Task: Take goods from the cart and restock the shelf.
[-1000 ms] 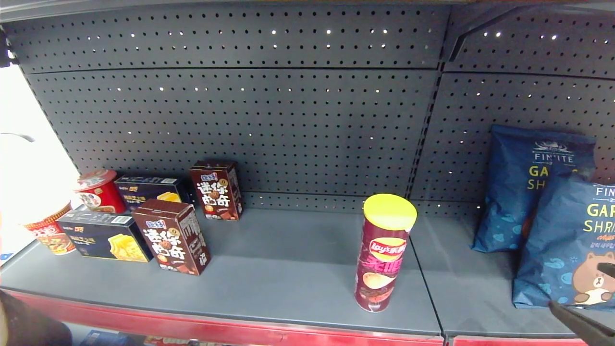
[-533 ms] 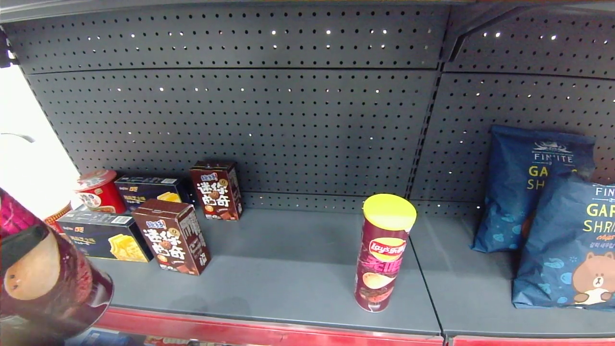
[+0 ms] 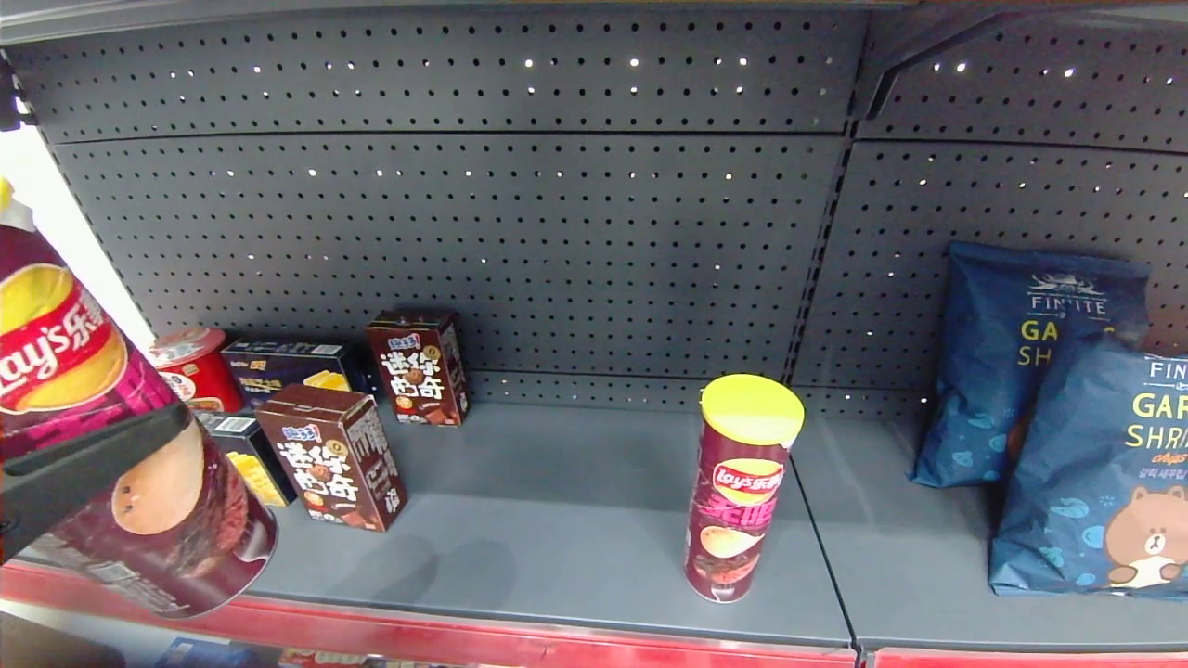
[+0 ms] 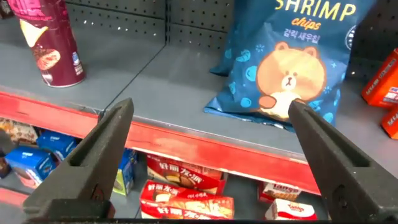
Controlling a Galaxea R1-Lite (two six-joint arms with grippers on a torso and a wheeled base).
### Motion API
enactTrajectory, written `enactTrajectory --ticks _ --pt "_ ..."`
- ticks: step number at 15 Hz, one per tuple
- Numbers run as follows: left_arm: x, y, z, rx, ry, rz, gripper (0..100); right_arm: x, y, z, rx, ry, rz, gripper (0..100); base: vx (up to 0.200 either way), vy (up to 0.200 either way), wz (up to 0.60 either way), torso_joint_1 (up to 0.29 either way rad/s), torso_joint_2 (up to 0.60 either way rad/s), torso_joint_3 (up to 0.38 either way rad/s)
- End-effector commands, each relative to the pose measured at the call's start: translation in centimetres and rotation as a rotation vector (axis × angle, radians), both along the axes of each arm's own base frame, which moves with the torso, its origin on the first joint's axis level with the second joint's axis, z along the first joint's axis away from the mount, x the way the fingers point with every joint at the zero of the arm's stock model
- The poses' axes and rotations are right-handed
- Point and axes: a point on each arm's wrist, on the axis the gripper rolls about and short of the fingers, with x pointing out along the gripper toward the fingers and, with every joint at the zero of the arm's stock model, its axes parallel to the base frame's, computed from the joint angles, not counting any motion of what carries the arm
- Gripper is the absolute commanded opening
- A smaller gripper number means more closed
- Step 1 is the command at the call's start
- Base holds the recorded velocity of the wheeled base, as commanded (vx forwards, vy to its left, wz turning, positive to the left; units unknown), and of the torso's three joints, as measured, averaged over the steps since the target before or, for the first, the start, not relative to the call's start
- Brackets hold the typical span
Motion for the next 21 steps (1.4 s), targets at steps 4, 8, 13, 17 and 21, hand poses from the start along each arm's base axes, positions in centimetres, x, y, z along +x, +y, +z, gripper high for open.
enactTrajectory --ticks 4,8,13,17,21 --pt "1.7 -2.0 -0.8 0.033 0.079 -0.112 0 -0.1 0.0 -0.1 -0.004 -0.013 0.004 100 0.0 0.0 0.0 0.0 0.0 0.0" --pt "4.2 -3.8 -1.4 0.032 0.098 -0.154 0 -0.1 0.0 -0.1 -0.001 -0.012 0.005 100 0.0 0.0 0.0 0.0 0.0 0.0" --pt "5.4 -4.7 -1.6 0.019 0.072 -0.167 0 -0.1 0.1 -0.1 0.0 -0.013 0.042 100 0.0 0.0 -0.12 0.0 0.0 0.0" --pt "5.5 -4.7 -1.9 0.022 0.08 -0.167 0 -0.1 0.1 -0.1 -0.002 -0.013 0.044 100 0.0 0.0 0.0 0.0 0.0 0.0" --pt "5.4 -4.7 -2.5 0.03 0.099 -0.169 0 -0.1 0.2 -0.1 -0.008 -0.015 0.099 100 0.0 0.0 -0.15 0.001 0.0 0.001"
